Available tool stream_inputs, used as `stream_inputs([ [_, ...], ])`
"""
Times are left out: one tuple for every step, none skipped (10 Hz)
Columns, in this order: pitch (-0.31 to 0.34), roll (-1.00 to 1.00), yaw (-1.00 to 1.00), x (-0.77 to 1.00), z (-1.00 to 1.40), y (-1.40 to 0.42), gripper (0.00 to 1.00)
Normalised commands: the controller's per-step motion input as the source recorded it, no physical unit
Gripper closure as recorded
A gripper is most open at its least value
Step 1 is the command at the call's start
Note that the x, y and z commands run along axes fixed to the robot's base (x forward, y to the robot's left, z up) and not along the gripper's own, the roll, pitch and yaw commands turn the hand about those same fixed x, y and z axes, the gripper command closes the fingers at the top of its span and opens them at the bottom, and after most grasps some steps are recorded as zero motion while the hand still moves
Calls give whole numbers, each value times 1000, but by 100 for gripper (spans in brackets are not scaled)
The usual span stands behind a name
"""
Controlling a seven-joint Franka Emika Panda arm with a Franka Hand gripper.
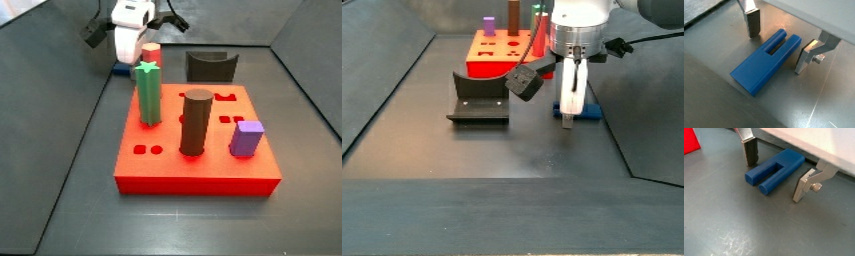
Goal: Pick up the square-circle object. Move up. Place the square-circle object on the fixture. Regrasp the square-circle object. Rotate the square-circle object. Move to above the board. Insert the square-circle object.
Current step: Pick up the square-circle object.
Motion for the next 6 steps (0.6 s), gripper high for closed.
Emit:
stream_inputs([
  [0,0,0,0,0,0,0],
  [0,0,0,0,0,0,100],
  [0,0,0,0,0,0,100],
  [0,0,0,0,0,0,100],
  [0,0,0,0,0,0,100],
  [0,0,0,0,0,0,100],
])
